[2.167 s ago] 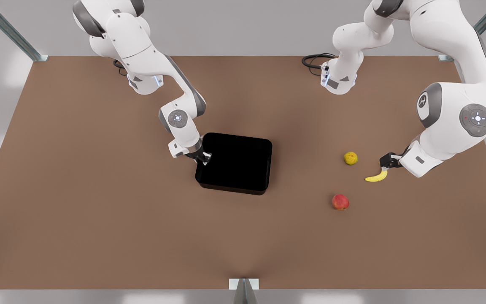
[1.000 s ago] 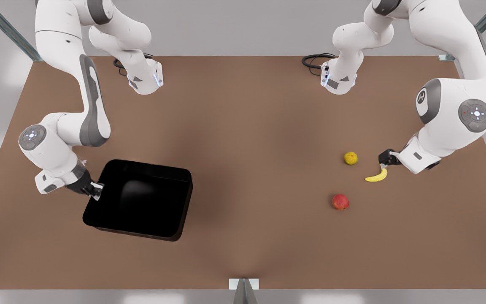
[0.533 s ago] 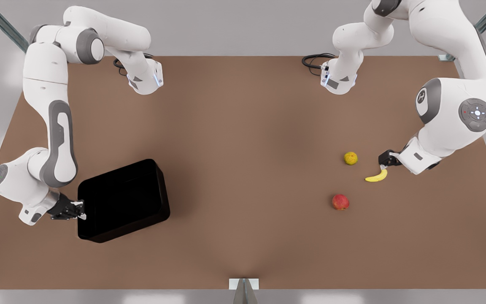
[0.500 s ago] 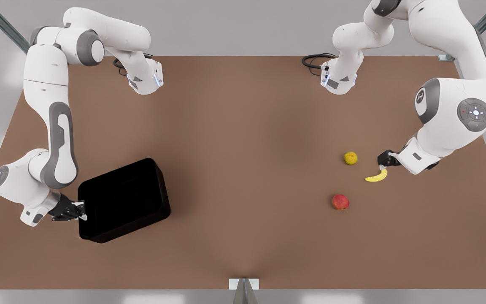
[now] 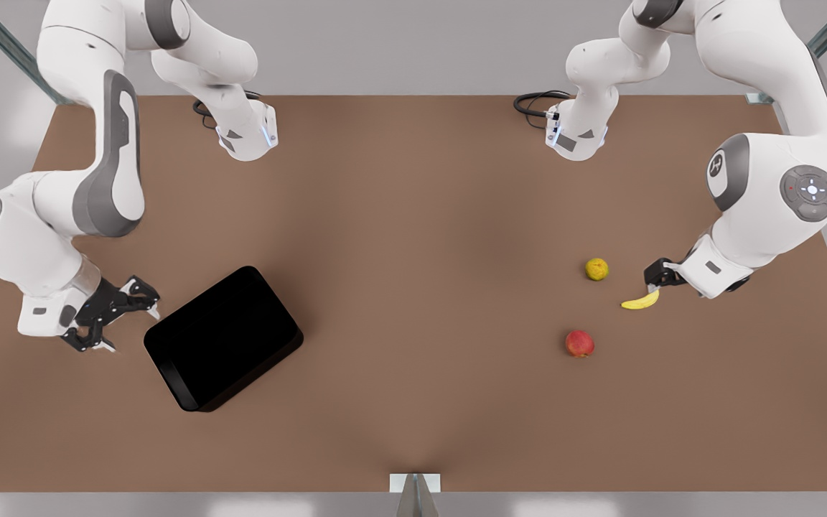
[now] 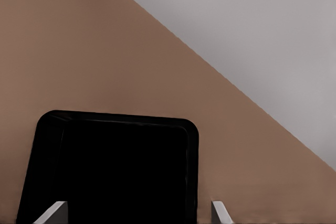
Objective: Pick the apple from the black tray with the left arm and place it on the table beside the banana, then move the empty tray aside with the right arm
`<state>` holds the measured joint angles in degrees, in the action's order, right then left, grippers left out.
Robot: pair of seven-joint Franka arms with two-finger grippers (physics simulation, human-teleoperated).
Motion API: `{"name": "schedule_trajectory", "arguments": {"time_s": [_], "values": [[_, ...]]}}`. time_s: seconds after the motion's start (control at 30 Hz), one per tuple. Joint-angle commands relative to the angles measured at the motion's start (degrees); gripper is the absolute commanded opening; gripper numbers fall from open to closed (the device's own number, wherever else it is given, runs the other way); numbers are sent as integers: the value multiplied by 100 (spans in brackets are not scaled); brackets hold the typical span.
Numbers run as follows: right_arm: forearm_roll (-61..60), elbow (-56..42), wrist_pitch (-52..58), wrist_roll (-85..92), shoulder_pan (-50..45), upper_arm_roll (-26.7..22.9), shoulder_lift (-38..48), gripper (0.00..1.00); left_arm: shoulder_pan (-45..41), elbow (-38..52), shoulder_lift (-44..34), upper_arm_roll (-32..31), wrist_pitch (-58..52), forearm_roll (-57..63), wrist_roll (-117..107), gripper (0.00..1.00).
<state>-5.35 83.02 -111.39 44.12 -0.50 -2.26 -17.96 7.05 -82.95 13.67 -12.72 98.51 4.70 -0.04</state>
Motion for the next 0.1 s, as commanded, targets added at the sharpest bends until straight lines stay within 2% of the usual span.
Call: {"name": "schedule_trajectory", "arguments": {"time_s": [0.0,0.07], "values": [[887,-5,1128,-3831,6,-2,56,100,-2,7,-13,6,10,-4,-49,100],[878,-5,1225,-3849,6,15,56,100,6,-2,-13,6,10,-39,-84,100]]}}
